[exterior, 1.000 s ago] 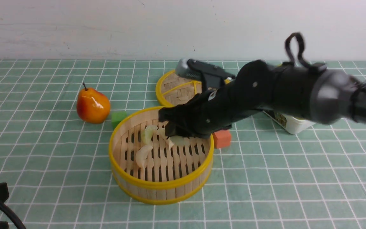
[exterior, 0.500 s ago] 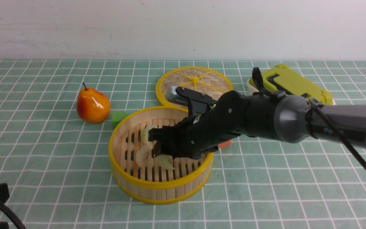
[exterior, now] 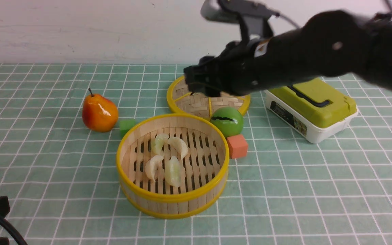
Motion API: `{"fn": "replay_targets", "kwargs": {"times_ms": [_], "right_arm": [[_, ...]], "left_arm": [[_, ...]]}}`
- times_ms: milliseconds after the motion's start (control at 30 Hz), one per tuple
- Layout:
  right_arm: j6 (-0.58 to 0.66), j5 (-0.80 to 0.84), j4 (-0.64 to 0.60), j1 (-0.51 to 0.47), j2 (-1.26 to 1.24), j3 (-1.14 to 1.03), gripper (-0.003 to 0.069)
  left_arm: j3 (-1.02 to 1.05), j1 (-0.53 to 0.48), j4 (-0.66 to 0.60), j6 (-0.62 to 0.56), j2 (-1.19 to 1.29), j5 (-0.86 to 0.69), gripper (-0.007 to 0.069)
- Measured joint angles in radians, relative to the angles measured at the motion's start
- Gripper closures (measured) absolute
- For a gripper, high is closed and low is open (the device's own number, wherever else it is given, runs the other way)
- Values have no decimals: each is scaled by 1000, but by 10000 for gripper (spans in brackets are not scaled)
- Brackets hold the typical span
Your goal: Put the dumplings into the steamer on the table with the blue tablecloth.
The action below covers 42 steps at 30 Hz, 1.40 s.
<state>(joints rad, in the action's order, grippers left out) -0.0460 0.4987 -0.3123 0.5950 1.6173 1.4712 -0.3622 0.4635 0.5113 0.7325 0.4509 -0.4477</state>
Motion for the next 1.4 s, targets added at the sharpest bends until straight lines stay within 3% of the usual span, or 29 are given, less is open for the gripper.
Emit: {"fn": "replay_targets", "kwargs": {"times_ms": [33, 167, 300, 400, 567, 767, 900, 1167, 1400], "right_arm": [[0, 93, 95, 0, -92, 0, 471], [-13, 354, 349, 0, -295, -5, 638], [-100, 536, 555, 0, -478, -84, 677], [-175, 550, 668, 0, -650, -239, 677], [-305, 392, 694, 0, -962, -583, 677], [-475, 34, 676, 0, -1365, -1053, 677], [-565, -111, 672, 0, -1503, -1234, 676], [-603, -340, 684, 0, -1552, -1368, 670], [-599, -359, 764, 0, -1554, -1374, 664]], "left_arm": [[0, 0, 0, 0, 0, 0, 586], [0, 0, 0, 0, 0, 0, 586], [1, 0, 0, 0, 0, 0, 586], [1, 0, 0, 0, 0, 0, 586], [1, 0, 0, 0, 0, 0, 586], [1, 0, 0, 0, 0, 0, 585], [1, 0, 0, 0, 0, 0, 579], [1, 0, 0, 0, 0, 0, 575], [1, 0, 0, 0, 0, 0, 568]]}}
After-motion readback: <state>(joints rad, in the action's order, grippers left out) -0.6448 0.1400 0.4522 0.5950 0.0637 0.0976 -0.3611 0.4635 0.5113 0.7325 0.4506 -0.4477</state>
